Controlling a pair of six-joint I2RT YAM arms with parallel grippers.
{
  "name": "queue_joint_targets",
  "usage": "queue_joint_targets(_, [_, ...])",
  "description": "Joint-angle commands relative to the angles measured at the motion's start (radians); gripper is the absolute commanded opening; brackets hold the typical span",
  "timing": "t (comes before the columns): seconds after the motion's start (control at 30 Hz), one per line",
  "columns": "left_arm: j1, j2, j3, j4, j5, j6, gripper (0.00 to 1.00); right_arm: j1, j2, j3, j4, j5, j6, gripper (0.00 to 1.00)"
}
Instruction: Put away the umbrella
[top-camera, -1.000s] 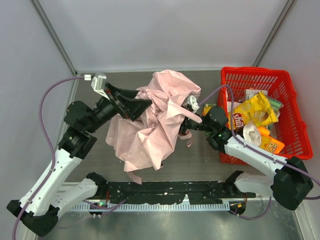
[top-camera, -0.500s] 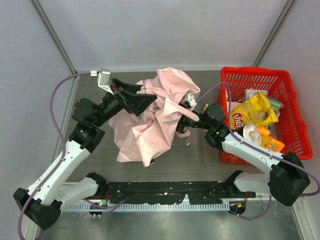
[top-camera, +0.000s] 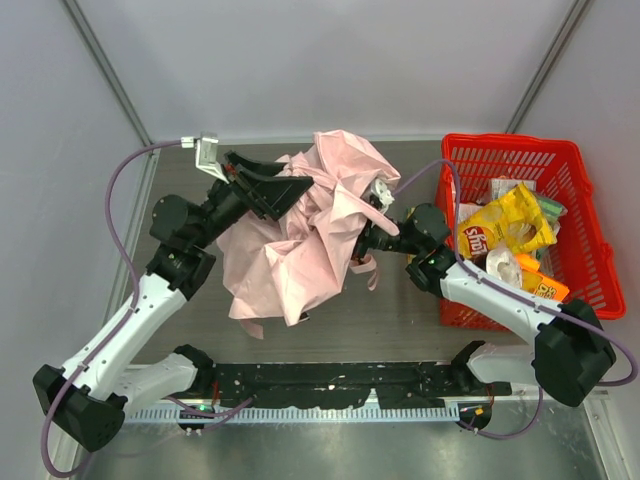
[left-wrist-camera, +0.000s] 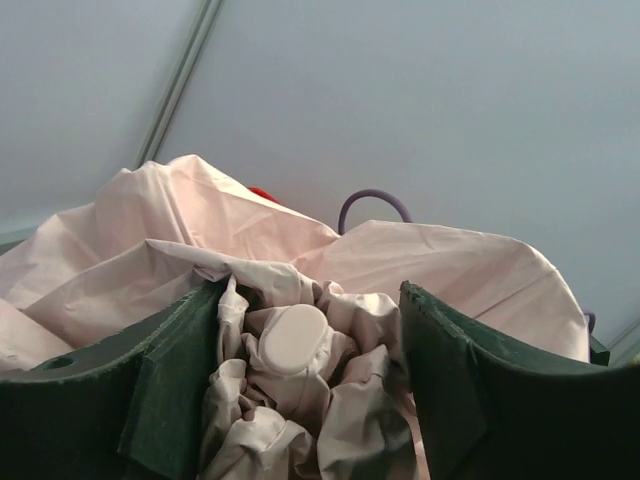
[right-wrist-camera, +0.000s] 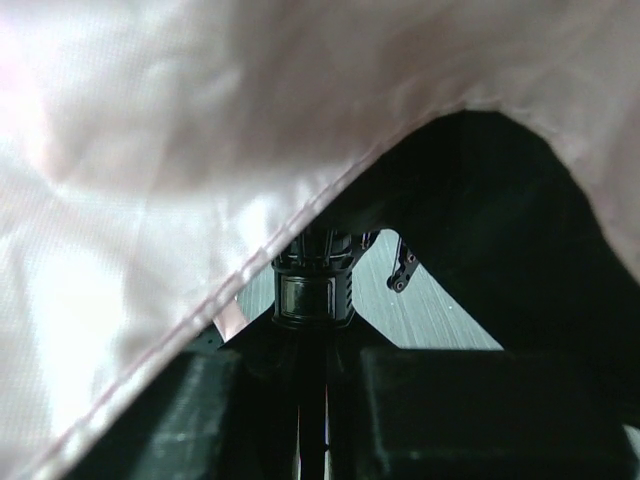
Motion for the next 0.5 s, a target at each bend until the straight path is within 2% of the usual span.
queue_joint_targets(0.0, [-0.016, 0.011, -0.001, 0.025, 0.083, -0.03, 0.79, 0.003, 0.005, 0.081, 0.139, 0.03, 0.059, 0.01])
queue_joint_targets(0.07, [-0.02, 0.005, -0.005, -0.008, 0.072, -0.008, 0.79, 0.003, 0.002, 0.081, 0.141, 0.033, 0.059, 0.01])
queue_joint_targets(0.13, [-0.022, -0.001, 0.005, -0.051, 0.061, 0.021, 0.73, 0.003, -0.001, 0.089, 0.132, 0.032, 0.056, 0.01])
queue_joint_targets(0.23, [-0.023, -0.003, 0.019, -0.068, 0.035, 0.035, 0.48, 0.015, 0.001, 0.113, 0.087, 0.027, 0.031, 0.01])
queue_joint_targets(0.27, [-0.025, -0.001, 0.028, -0.068, 0.032, 0.041, 0.35, 0.021, 0.002, 0.116, 0.075, 0.027, 0.023, 0.01])
queue_joint_targets(0.37, [-0.022, 0.005, 0.058, -0.093, 0.012, 0.053, 0.07, 0.029, -0.001, 0.11, 0.041, 0.045, 0.016, 0.01])
queue_joint_targets(0.4, [-0.023, 0.004, 0.062, -0.088, 0.015, 0.055, 0.02, 0.029, -0.004, 0.102, 0.035, 0.053, 0.014, 0.01])
queue_joint_targets(0.47, [-0.023, -0.013, 0.044, -0.056, 0.018, 0.052, 0.0, 0.029, -0.024, 0.084, -0.006, 0.094, 0.014, 0.07])
